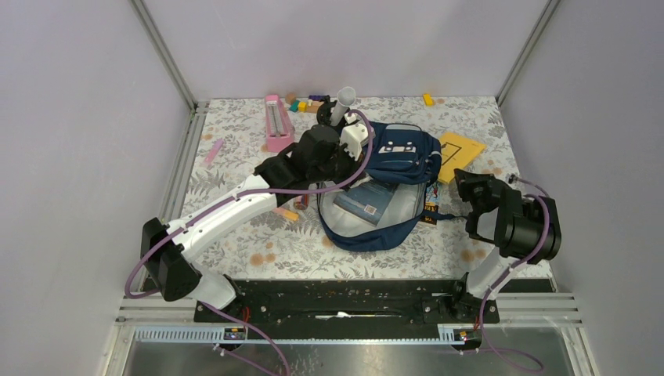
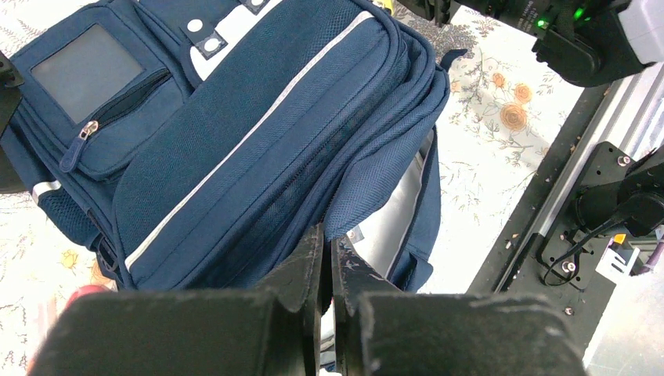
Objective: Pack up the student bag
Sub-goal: Pick up the book from the center of the board.
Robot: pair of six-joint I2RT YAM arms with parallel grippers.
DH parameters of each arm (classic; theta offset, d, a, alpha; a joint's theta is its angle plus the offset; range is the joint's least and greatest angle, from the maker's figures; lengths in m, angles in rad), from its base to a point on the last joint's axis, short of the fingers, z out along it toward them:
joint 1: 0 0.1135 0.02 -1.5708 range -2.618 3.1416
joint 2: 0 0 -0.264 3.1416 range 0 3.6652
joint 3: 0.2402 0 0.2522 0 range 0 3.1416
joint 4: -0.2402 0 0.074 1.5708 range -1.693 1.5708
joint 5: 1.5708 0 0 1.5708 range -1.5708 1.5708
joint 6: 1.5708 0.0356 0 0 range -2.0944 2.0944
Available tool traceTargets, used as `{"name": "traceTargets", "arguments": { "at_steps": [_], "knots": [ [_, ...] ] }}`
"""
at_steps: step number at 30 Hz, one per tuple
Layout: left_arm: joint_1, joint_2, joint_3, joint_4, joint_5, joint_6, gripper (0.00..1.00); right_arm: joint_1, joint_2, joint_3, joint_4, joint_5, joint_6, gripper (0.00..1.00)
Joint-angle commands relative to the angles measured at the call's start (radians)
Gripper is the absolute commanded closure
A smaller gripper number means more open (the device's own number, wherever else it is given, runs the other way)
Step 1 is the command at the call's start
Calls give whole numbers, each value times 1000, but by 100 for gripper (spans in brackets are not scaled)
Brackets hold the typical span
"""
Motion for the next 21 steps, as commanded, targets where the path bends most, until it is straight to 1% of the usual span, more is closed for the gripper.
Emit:
{"name": "traceTargets", "arguments": {
  "at_steps": [1,4,7,10,13,14,17,21],
  "knots": [
    [9,-29,61,77,18,-17,100,18,-165,-31,92,35,-39,100],
    [9,-33,61,77,16,-17,100,17,-295,-79,14,106,-94,100],
    [9,-36,59,78,11,-13,100,15,-464,-109,-157,177,-173,100],
    [10,-42,59,77,10,-13,100,15,-647,-94,-399,222,-301,100],
    [10,-45,59,79,10,-14,100,15,-818,-33,-679,261,-429,100],
    [9,-45,59,79,11,-14,100,14,-856,-10,-732,267,-466,100],
    [9,-47,57,80,11,-16,100,14,-924,68,-978,272,-559,100],
    [9,-46,58,81,14,-17,100,14,-954,145,-1163,248,-630,100]
  ]
}}
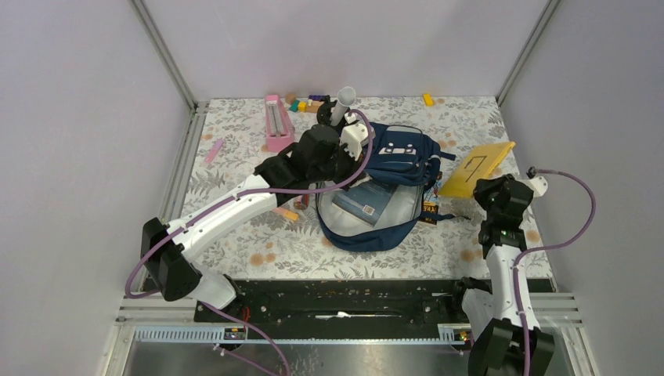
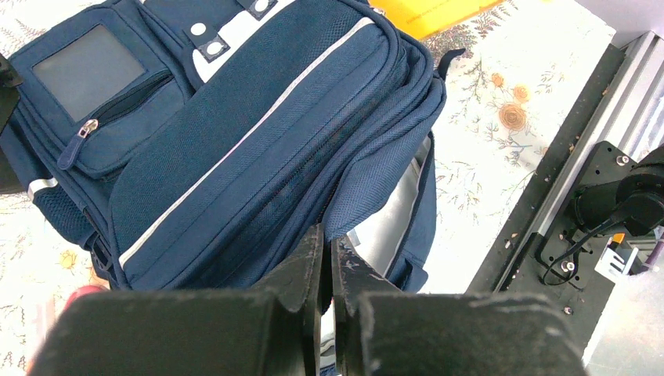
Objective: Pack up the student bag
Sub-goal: Pick up the book from the center of the board.
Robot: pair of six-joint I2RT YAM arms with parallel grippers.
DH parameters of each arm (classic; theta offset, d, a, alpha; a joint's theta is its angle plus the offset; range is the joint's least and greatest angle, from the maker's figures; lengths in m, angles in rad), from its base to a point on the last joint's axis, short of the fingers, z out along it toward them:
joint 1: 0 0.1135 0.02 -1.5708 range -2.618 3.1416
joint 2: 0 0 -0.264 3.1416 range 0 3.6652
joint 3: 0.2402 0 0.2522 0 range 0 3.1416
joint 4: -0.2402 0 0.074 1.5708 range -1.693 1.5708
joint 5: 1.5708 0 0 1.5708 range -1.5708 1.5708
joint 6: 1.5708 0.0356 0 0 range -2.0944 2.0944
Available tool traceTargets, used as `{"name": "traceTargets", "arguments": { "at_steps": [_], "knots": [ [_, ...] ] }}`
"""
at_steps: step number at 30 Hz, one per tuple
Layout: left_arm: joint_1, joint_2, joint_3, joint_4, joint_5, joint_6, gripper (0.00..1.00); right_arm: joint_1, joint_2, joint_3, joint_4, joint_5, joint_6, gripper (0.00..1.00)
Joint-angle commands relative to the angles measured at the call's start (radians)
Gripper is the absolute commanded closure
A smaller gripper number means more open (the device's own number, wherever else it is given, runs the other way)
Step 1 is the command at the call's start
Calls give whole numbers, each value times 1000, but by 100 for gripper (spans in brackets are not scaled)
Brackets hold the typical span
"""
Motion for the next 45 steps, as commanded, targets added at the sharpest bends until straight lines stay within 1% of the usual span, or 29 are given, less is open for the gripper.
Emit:
{"name": "traceTargets", "arguments": {
  "at_steps": [1,6,13,18,23,28,35,39,43,45],
  "knots": [
    [7,-48,57,82,11,-18,100,6,-48,132,-246,4,-142,100],
    [7,-50,57,82,13,-18,100,5,-63,224,-368,2,-204,100],
    [7,-52,58,83,13,-18,100,6,1,377,-508,-21,-289,100],
    [7,-49,57,82,16,-21,100,6,92,467,-596,-126,-375,100],
    [7,-44,58,84,20,-23,100,14,144,475,-605,-176,-446,100],
    [7,-38,56,87,26,-28,100,53,210,522,-646,-154,-507,100],
    [8,-39,55,87,25,-27,100,126,291,544,-657,-97,-522,100],
    [7,-41,56,87,24,-26,100,134,303,528,-650,-112,-531,89],
    [8,-43,56,87,26,-27,100,136,310,524,-636,-139,-534,70],
    [7,-43,55,87,25,-27,100,136,324,526,-636,-140,-534,65]
  ]
}}
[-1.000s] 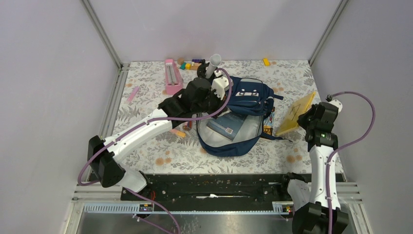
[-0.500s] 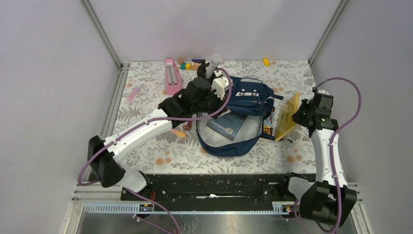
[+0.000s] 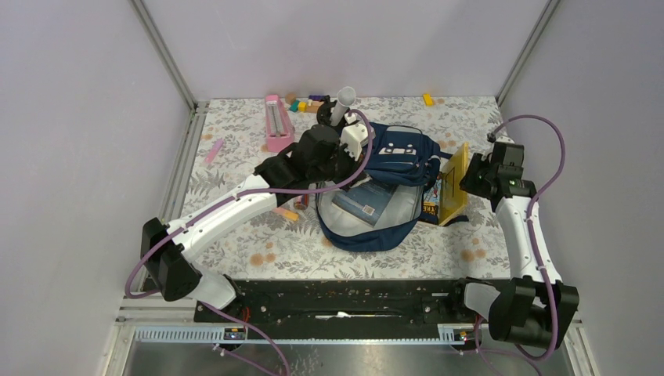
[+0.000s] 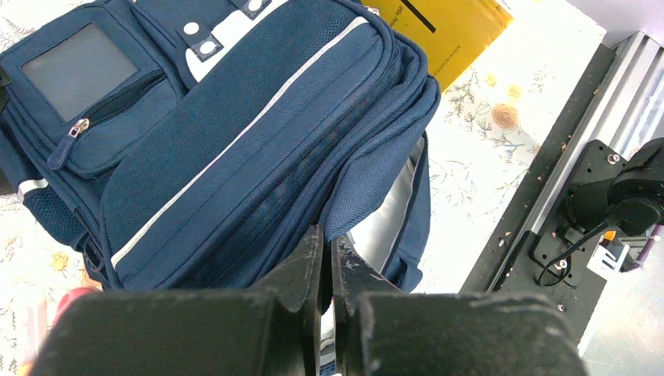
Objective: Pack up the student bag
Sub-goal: Pick up the book from the center of the board.
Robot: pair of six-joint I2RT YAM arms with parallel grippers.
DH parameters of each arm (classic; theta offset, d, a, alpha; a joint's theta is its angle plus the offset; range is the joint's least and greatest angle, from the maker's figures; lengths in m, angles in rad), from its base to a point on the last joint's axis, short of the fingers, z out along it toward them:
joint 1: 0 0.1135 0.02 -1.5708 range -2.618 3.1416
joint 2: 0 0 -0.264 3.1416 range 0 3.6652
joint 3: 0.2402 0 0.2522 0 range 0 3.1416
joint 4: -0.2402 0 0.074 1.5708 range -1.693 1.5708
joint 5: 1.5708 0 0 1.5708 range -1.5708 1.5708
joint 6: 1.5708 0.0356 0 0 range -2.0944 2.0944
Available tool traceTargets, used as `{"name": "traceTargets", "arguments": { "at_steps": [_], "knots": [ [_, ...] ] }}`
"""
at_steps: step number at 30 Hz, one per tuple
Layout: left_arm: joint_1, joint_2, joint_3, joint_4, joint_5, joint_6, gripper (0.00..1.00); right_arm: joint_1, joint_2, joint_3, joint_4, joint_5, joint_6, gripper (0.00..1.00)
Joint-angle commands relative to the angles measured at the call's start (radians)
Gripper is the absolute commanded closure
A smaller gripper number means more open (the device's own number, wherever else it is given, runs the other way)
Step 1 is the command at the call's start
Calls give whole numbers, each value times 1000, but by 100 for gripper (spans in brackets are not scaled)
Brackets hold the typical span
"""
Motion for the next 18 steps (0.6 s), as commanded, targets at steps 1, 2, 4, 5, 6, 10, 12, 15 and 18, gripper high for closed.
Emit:
{"name": "traceTargets", "arguments": {
  "at_steps": [1,2,4,5,6,10,12,15,18],
  "knots": [
    [7,-45,56,87,10,-20,100,10,25,30,33,-22,-16,63],
    [7,-47,56,87,10,-20,100,11,33,28,33,-24,-17,63],
    [7,-51,55,87,7,-18,100,11,46,21,37,-30,-18,63],
    [8,-53,56,87,5,-17,100,12,51,15,45,-31,-17,62],
    [7,-53,56,87,5,-17,100,12,53,7,57,-23,-16,62],
    [7,-58,56,87,4,-16,100,12,85,-9,85,-31,-18,60],
    [7,-59,56,88,4,-15,100,15,107,-13,95,-37,-19,60],
    [7,-60,55,87,4,-16,100,21,138,-15,119,-44,-21,59],
    [7,-59,56,87,5,-16,100,27,169,-19,142,-48,-13,57]
  ]
}}
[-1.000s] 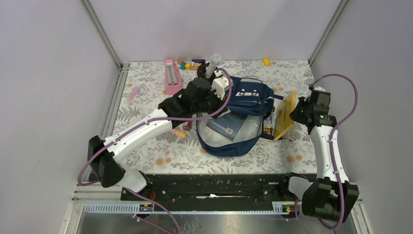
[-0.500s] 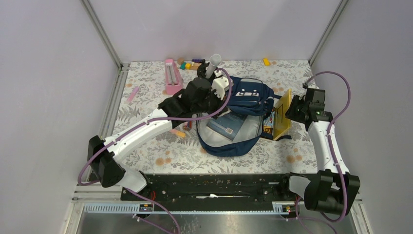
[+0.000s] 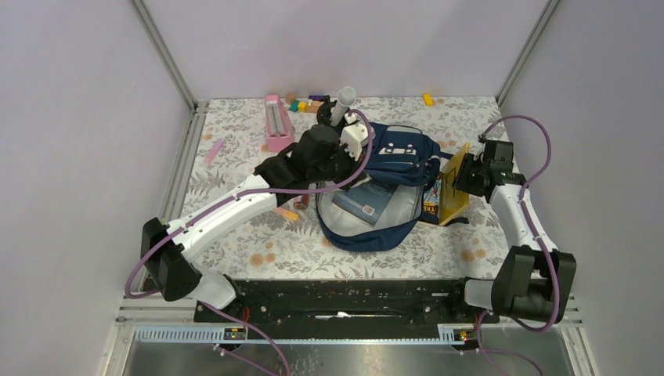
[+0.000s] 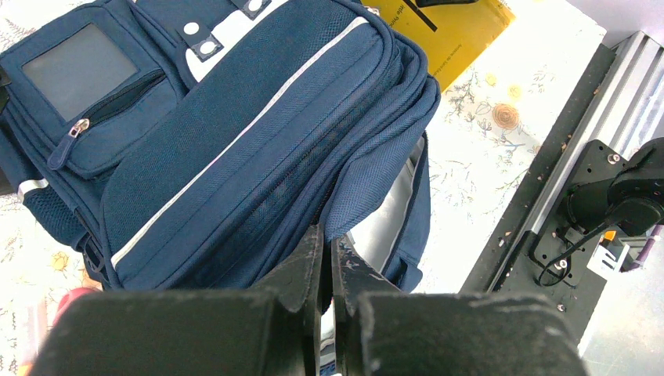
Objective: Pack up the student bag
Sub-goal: Pick up the book from the center of the board.
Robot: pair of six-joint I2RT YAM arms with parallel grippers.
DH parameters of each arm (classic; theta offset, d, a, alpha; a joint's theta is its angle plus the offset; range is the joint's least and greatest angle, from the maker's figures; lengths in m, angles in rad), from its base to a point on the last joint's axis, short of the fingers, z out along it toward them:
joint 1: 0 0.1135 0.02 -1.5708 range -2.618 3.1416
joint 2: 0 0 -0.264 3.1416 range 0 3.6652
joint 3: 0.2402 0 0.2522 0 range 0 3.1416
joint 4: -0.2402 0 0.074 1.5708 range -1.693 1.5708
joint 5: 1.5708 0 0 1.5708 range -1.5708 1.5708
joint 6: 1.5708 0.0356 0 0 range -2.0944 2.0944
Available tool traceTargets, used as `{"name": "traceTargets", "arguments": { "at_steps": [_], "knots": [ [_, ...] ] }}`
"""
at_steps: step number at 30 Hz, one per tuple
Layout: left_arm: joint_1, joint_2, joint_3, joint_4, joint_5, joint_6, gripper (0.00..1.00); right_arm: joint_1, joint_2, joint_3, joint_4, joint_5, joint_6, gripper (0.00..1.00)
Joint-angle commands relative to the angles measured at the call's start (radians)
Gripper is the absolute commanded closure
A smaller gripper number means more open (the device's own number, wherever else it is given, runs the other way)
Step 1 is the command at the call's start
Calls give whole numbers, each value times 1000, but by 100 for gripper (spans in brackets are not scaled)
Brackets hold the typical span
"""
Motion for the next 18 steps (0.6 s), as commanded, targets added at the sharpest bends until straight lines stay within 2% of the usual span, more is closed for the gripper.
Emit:
{"name": "traceTargets", "arguments": {
  "at_steps": [1,5,7,10,13,18],
  "knots": [
    [8,-58,56,87,6,-16,100,20,42,-3,53,-36,-2,56],
    [7,-58,57,87,7,-14,100,29,55,-15,71,-27,2,53],
    [7,-58,57,87,6,-13,100,30,50,-22,73,-11,9,64],
    [7,-58,56,87,6,-13,100,29,28,-26,71,22,21,89],
    [7,-58,56,87,6,-11,100,29,-6,-18,49,44,24,100],
    [7,-60,56,87,8,-7,100,30,-145,20,-43,77,44,100]
  ]
}}
